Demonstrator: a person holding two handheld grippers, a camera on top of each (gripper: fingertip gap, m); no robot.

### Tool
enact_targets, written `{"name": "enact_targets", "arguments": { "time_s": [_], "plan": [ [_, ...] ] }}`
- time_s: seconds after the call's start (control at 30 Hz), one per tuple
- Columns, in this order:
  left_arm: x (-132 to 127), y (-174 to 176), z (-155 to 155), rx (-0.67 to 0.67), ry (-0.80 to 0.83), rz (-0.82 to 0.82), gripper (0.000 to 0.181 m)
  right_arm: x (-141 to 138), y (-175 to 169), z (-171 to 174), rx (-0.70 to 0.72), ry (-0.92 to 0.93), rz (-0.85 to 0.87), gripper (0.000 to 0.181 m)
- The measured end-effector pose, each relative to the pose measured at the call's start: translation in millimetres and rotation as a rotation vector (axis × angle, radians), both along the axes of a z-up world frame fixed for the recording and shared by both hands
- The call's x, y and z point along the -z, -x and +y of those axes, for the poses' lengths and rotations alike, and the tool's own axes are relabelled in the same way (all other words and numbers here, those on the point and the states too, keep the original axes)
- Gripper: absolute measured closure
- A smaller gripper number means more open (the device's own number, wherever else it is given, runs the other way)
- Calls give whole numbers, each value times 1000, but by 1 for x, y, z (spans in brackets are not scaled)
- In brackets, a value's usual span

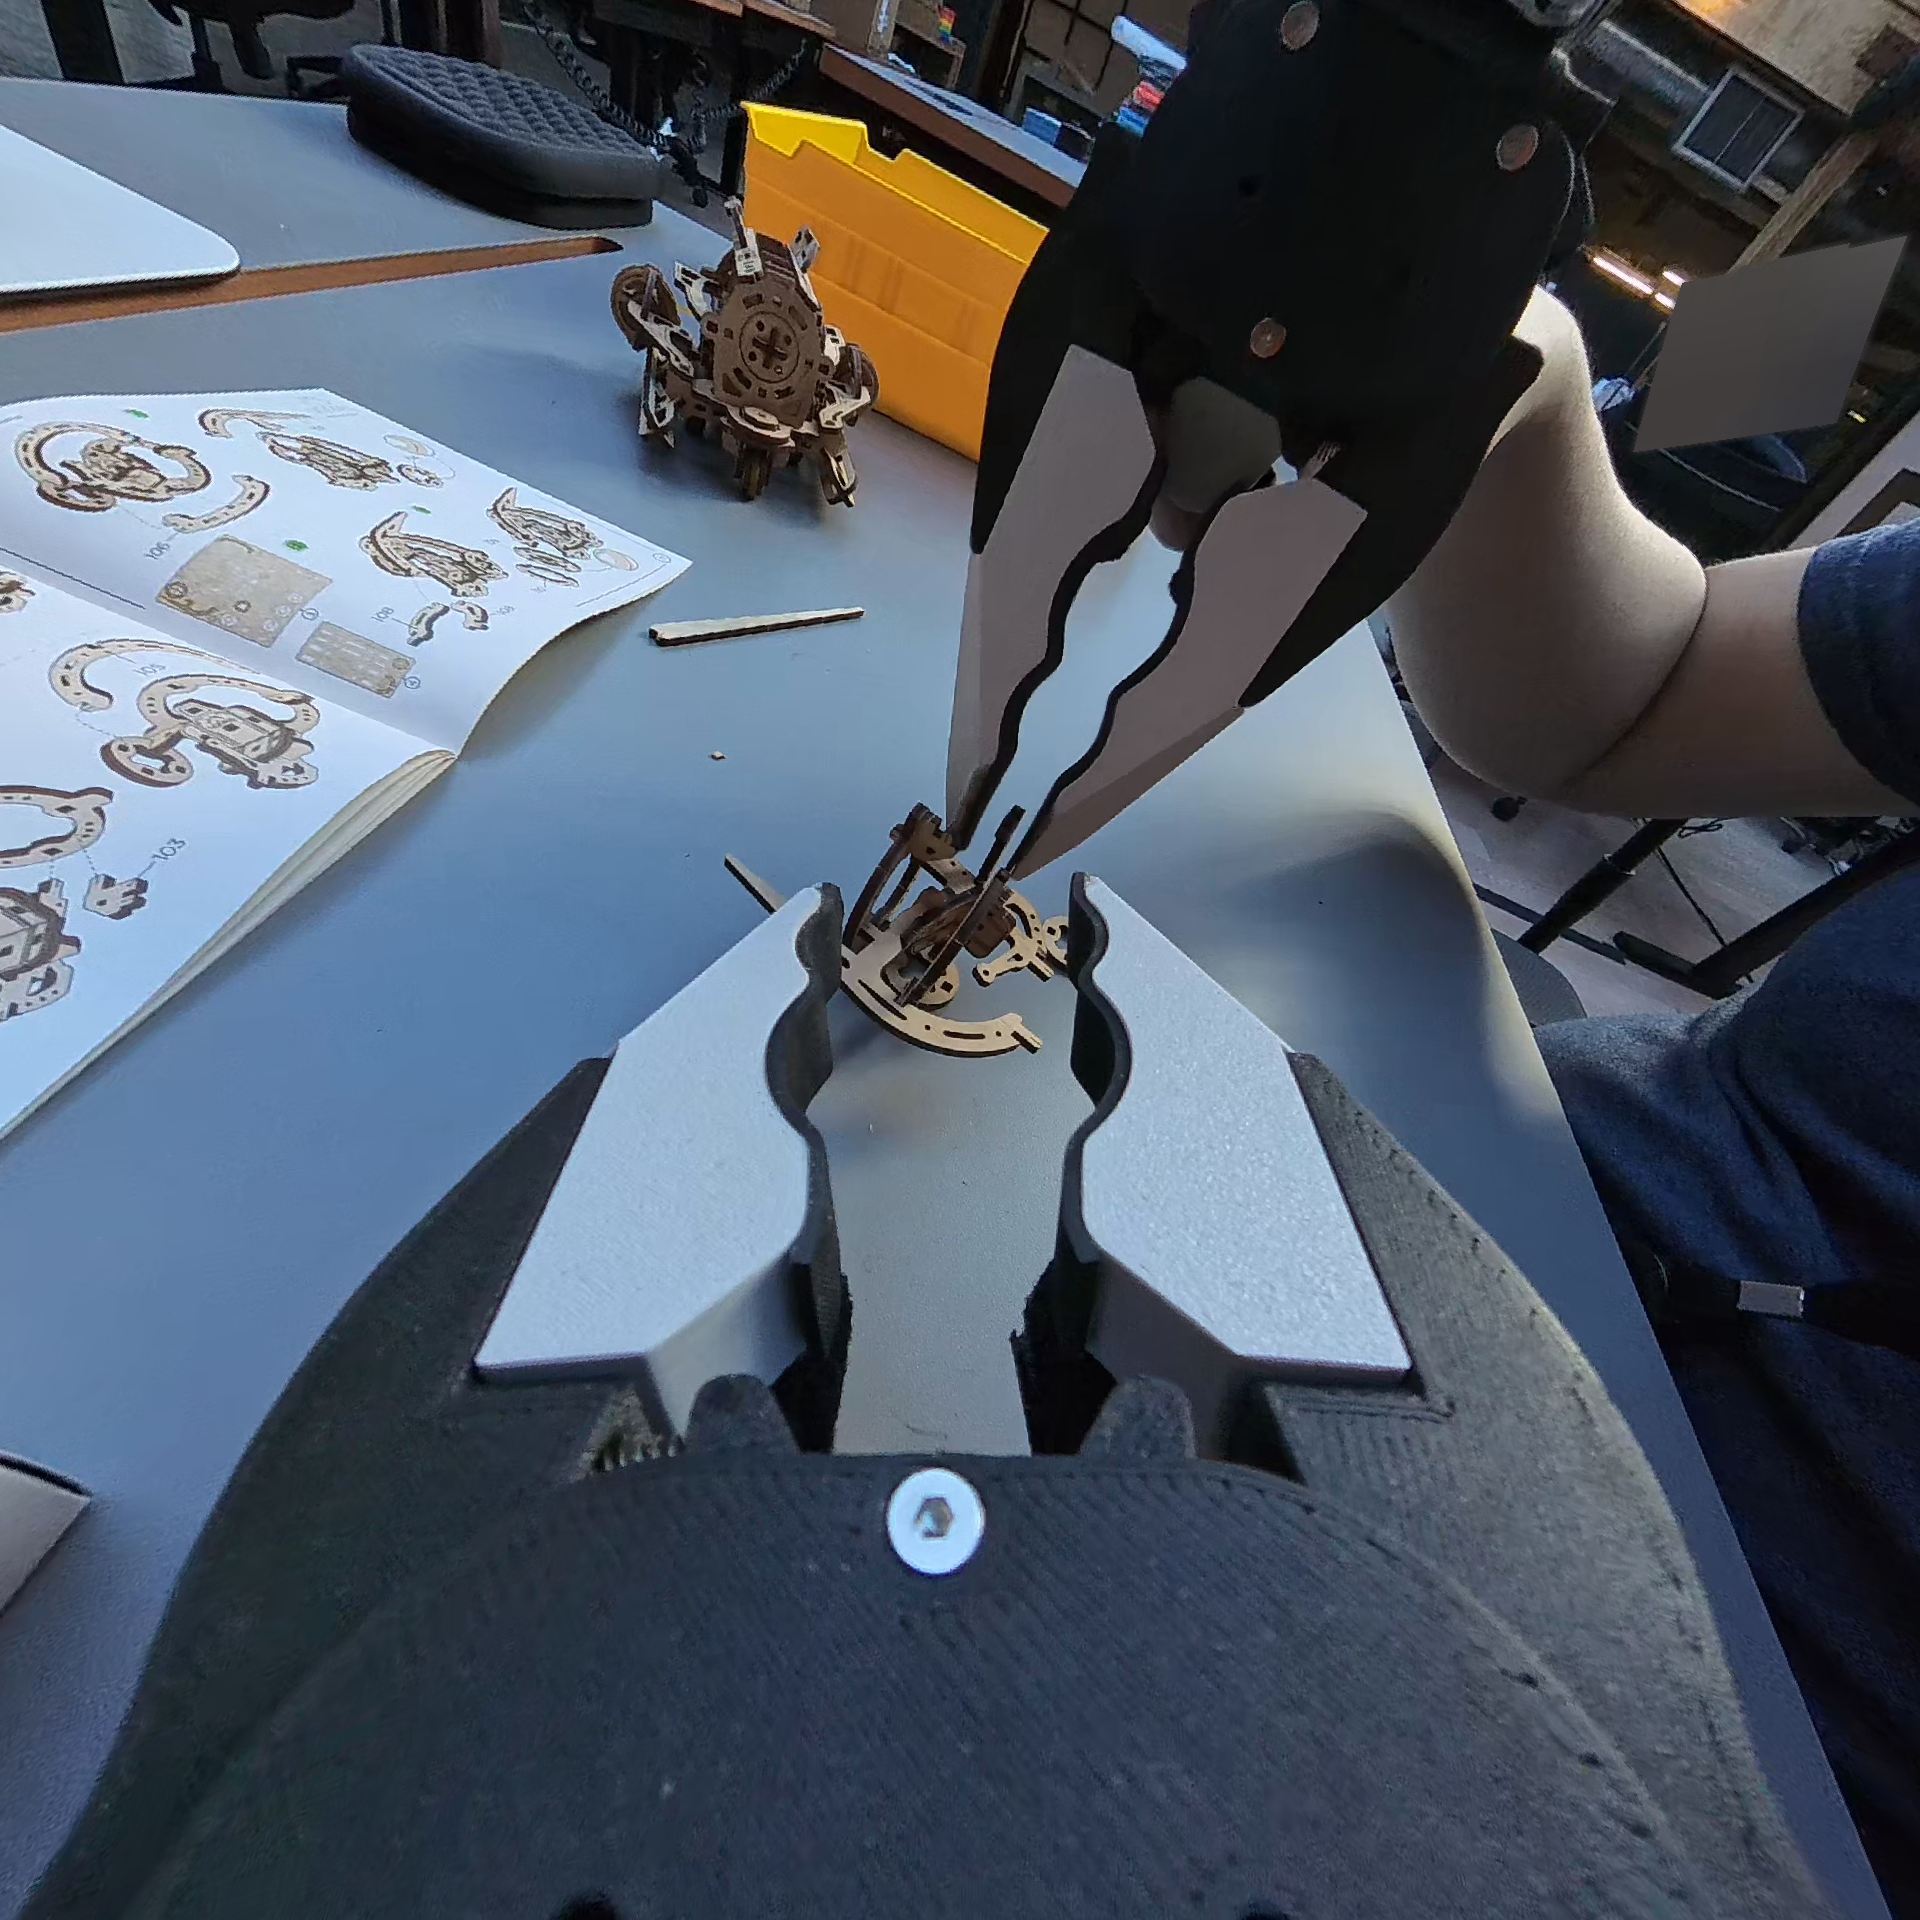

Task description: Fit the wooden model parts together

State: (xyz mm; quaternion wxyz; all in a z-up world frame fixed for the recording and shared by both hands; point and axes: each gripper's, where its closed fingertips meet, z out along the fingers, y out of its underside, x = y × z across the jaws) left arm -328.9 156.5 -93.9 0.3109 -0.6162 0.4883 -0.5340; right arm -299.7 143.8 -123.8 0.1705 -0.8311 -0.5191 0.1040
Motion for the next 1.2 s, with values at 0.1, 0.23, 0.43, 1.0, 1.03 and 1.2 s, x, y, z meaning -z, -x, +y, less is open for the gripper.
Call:
{"name": "enact_targets", "arguments": {
  "time_s": [0.1, 0.23, 0.43, 1.0, 1.03, 1.2],
  "plan": [
    [0, 0, 0, 0, 5, -3, 139, -6, -1, -1, -6, -12, 16, 168],
    [0, 1, 1, -2, 8, -2, 139, -26, -5, -3, 34, -90, 140, 166],
    [-1, 1, 2, -5, 8, -4, 138, -8, -18, -8, 145, -181, 407, 166],
    [-1, 2, 2, -8, 17, -11, 139, 6, -7, -4, 179, -212, 582, 178],
    [-1, 1, 2, -7, 12, -8, 139, 7, -7, -4, 178, -212, 581, 178],
    [1, 1, 0, -1, 4, 3, 139, 10, -7, -4, 158, -222, 565, 177]
  ]
}}
